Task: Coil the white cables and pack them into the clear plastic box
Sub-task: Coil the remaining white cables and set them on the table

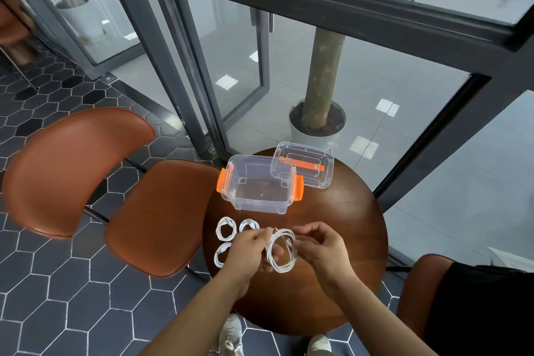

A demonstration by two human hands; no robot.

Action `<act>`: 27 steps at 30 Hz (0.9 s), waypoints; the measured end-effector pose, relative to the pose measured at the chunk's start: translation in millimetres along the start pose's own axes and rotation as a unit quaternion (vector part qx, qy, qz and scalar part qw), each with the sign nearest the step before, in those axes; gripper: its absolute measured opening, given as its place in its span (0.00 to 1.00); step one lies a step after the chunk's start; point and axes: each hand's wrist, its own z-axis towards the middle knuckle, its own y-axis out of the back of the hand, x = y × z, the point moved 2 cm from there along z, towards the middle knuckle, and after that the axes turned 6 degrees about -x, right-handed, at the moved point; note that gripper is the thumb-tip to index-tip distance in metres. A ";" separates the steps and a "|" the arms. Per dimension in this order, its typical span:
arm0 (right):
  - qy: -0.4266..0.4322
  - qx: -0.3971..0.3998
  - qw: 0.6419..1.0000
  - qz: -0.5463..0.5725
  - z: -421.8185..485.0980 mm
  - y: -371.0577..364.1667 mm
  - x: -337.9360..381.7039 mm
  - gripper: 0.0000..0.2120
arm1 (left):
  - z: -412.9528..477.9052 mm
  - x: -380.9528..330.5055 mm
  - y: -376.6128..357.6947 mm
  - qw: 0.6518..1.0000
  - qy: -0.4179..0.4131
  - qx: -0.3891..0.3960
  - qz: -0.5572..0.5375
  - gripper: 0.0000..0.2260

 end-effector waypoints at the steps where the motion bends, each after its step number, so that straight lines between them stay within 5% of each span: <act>1: 0.003 -0.002 1.000 -0.004 -0.2 -0.7 -0.7 0.10 | 0.6 1.4 -0.9 1.000 -0.008 -0.002 0.005 0.14; 14: 0.014 0.021 1.000 -0.005 -5.2 -4.6 1.3 0.12 | 5.9 -11.6 -5.6 0.998 0.008 0.053 0.026 0.15; 27: -0.080 0.134 0.987 0.037 -9.6 -2.7 7.5 0.12 | 2.9 -3.0 -1.7 0.989 0.056 0.096 -0.098 0.17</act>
